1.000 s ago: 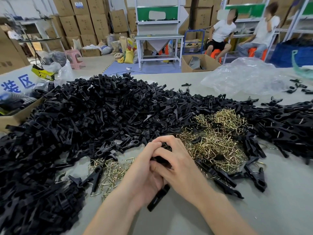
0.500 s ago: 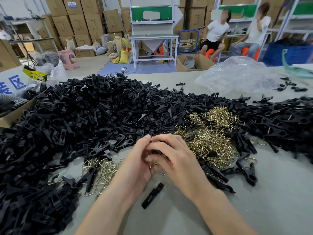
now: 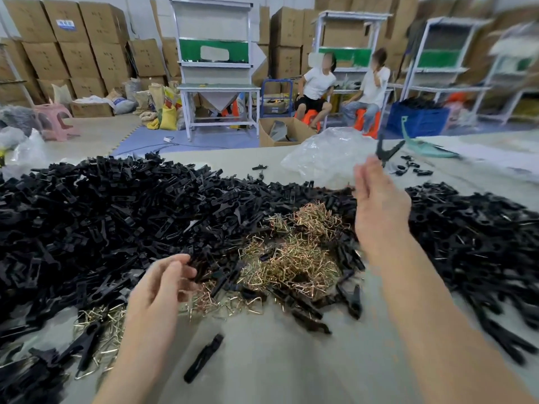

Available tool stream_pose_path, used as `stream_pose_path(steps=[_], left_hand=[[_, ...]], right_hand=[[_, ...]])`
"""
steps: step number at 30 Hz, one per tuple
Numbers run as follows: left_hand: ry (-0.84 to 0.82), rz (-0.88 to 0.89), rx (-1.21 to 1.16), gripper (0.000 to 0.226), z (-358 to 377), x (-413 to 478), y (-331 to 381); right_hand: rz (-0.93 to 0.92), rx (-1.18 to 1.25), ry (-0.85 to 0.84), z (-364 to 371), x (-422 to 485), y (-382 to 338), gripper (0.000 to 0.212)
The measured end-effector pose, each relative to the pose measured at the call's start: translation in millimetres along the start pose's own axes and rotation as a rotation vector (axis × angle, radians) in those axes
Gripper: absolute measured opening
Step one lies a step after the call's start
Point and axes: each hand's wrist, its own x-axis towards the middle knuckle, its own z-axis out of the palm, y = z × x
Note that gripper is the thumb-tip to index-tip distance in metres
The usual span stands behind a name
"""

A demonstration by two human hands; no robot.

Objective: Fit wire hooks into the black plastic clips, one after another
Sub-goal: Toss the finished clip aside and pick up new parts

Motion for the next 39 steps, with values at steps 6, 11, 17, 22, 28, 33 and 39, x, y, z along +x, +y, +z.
stream_pose_path(steps=[6,11,17,22,28,33,39], left_hand=[[0.281,0.129,1.013,0.048,-29.9,14.7,-19.2],[0.337,-0.007,1.12,0.05,-42.8,19.2,-25.1],[0.269,0.104,1.226,0.026,-44.0,20.1,-22.6],[0.257,0.129,1.113,0.025,-42.7,27.1,-22.8],[0.281,0.271,0.951,0.023,-37.7,26.4,-17.0],[0.311,0.211,0.757,0.018,-35.7,26.5,-11.5],[0.174,0.192,0.33,0.014,-23.3,22.5,-5.2]], right_hand=[[0.235,-0.132,-0.173,-17.7,-25.2,17.4,0.014],[0.223,-0.463,-0.418,-20.3,-89.3,86.0,0.03],[-0.031,-0.909,-0.725,-30.8,-114.7,129.0,0.031],[-0.016,-0.927,-0.697,-34.0,-108.3,133.5,0.031],[-0.049,-0.929,-0.717,-34.2,-107.0,135.9,0.034],[-0.06,-0.939,-0.723,-34.0,-105.6,134.7,0.035],[-0.022,-0.912,-0.72,-33.8,-104.0,134.3,0.032]])
